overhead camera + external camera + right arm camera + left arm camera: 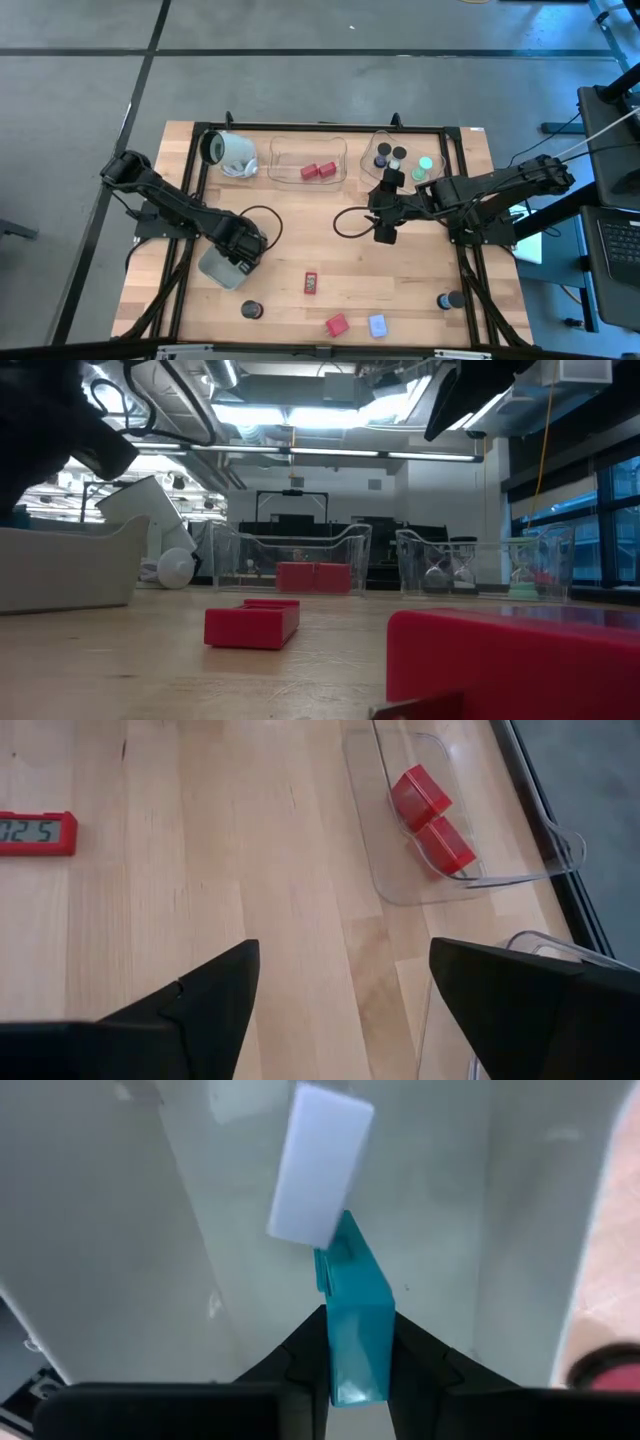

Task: Pick & Place Office items
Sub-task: Put the blue digital clock into the gray bin, then put the red digital clock into the gray bin

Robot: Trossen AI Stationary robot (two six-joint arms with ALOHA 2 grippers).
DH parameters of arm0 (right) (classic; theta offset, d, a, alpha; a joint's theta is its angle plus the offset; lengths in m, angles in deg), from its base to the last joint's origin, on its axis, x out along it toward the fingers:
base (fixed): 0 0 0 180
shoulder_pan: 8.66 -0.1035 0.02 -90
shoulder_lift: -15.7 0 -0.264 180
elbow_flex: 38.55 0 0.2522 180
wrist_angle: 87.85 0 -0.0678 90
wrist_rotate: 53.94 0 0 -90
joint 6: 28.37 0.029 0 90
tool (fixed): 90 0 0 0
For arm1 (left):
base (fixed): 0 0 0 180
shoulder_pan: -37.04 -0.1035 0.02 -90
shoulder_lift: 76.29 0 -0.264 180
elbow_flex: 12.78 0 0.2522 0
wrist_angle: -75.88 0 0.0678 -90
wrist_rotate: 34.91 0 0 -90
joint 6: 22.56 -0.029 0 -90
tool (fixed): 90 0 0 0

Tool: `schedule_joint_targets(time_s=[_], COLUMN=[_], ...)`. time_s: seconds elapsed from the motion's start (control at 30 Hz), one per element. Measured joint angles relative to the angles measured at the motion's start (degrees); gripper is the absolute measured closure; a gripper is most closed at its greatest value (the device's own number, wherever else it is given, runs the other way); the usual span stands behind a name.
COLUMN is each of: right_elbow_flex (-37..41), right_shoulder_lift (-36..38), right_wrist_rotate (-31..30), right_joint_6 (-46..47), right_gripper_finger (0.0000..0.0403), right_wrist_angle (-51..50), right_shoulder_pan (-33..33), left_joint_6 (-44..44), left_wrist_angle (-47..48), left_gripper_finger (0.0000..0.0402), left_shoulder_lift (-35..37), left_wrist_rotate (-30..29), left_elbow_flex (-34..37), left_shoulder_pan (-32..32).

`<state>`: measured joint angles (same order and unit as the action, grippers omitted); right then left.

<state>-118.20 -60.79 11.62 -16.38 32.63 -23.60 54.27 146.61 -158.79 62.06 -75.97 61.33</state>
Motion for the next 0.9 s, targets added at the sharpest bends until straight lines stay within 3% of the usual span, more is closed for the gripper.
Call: schedule_joint_targets(time_s=[0.4, 0.63, 0.9], right_elbow_flex=[0.00, 0.00, 0.00], right_shoulder_lift=[0.00, 0.00, 0.00], right_wrist_rotate=[-0.01, 0.03, 4.12], right_joint_6=[-0.42, -0.42, 0.37], right_gripper_finger=[0.0108, 0.0108, 0.0108], right_wrist_angle=[-0.02, -0.02, 0.03], right_shoulder_pan=[0.00, 0.00, 0.00], left_joint_6=[-1.54, -1.55, -1.57], left_wrist_angle=[-0.07, 0.04, 9.03], left_gripper_finger=[0.0299, 0.0272, 0.0256], left_shoulder_lift=[0.00, 0.00, 0.00], left_wrist_rotate=[-2.42, 0.63, 0.27], left_elbow_flex=[0.31, 0.30, -5.71], left_shoulder_pan=[0.00, -0.02, -0.02])
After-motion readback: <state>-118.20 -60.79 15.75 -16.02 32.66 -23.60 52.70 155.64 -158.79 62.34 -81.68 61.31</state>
